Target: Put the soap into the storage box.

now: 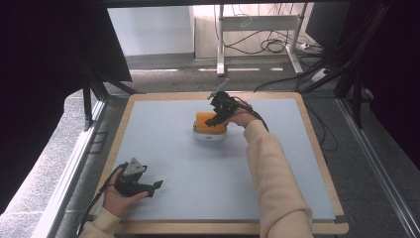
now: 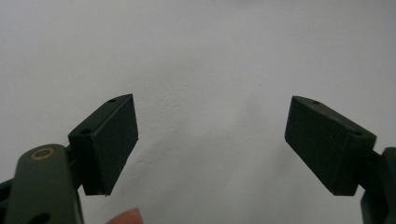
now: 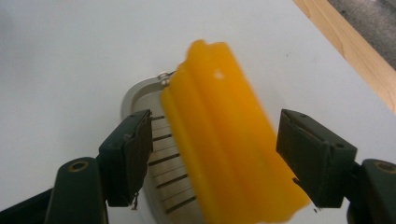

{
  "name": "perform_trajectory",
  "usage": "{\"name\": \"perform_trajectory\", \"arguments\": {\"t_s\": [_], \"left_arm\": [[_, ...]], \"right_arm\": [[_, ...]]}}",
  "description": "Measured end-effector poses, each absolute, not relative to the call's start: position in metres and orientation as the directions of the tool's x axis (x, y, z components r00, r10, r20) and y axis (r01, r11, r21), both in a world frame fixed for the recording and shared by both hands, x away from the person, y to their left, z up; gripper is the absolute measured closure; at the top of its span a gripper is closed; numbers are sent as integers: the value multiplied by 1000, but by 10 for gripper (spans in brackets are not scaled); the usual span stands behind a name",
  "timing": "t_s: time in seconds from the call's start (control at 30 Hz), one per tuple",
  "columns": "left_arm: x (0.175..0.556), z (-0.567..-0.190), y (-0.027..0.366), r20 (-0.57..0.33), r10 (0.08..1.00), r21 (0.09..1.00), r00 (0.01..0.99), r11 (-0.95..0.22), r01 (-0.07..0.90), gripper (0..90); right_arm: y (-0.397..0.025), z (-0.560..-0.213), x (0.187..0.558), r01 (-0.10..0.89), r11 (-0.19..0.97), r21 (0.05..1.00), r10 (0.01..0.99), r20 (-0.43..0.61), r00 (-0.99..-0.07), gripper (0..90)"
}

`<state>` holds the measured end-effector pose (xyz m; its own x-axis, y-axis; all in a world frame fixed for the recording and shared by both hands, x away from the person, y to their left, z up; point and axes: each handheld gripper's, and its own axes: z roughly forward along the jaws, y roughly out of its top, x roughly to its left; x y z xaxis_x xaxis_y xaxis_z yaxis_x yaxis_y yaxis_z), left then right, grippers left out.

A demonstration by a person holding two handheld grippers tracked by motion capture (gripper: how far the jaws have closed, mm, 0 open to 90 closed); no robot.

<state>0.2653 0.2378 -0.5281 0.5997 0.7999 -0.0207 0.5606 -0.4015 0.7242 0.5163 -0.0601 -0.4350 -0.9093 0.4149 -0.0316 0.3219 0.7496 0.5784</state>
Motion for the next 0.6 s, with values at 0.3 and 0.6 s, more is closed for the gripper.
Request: {"name": "perform_trajectory", "arguments": {"t_s": [0.3, 0.6], "left_arm": [[265, -528, 237, -23, 800, 724, 600, -400, 561, 173], [264, -527, 239, -18, 803, 733, 595, -394, 554, 173]], "right_arm": [[-67, -432, 512, 347, 718, 603, 460, -38, -887, 233], [-83, -425, 500, 381, 675, 632, 521, -42, -853, 226]]}}
